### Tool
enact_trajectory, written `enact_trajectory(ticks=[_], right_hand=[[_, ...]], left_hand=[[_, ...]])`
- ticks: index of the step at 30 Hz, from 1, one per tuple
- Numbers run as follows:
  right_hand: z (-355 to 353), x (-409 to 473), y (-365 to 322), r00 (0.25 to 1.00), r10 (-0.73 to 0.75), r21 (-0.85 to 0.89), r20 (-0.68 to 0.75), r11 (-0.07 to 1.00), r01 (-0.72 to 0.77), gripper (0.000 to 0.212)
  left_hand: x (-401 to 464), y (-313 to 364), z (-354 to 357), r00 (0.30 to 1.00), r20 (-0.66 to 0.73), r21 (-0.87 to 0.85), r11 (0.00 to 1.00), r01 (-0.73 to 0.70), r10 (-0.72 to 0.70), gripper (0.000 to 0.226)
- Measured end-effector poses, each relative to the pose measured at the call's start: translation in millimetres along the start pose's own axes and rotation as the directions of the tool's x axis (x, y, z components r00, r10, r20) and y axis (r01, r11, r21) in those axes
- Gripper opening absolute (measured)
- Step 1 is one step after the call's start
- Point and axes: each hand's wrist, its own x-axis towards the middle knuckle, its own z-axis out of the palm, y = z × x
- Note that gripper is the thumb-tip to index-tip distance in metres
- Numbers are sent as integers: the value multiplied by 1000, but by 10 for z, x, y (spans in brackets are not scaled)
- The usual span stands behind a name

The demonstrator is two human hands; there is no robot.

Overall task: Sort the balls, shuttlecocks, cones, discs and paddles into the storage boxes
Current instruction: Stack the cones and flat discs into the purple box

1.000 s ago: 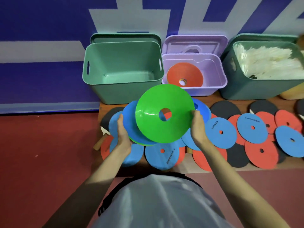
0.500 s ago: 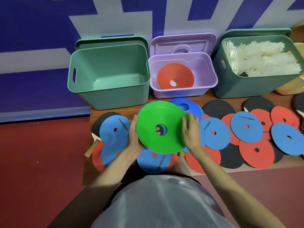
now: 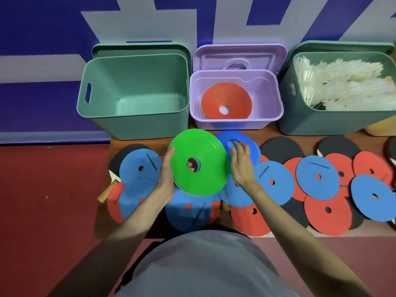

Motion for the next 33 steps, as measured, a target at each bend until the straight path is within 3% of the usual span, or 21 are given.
enact_trajectory(ticks=[5,7,9,15,20,23,27,30,33], right_hand=[[-4,243,239,933,45,-238,358,970,45,67],[16,281,252,901,66,-312,430,947,80,75],[34,291,238,904,58,-331,423,939,95,80],[-202,95,45,986,73,-379,148,925,-11,107],[-507,-128,-91,996,84,-245,5,966,-80,86],[-675,-239,-221,999,-30,63,-39,998,32,64],[-721,-198,-295,988,154,474,-26,872,-123,45],[-720,-174,-372,988,157,454,-9,880,-136,35],[-682,-145,-355,997,72,308,-11,949,-65,34]], left_hand=[[14,32,-11,996,-21,14,997,-81,81,26],[12,40,-10,995,-21,11,995,-98,98,26],[9,57,-3,993,-38,17,993,-113,114,25],[59,85,-37,978,-100,71,982,-175,181,24],[56,136,-43,972,-124,130,975,-183,199,23],[81,144,-22,970,-170,161,976,-144,171,25],[69,124,78,983,-140,168,981,-94,118,37],[45,95,166,994,-29,145,985,-96,101,37],[-22,101,279,993,72,99,991,-95,88,40]])
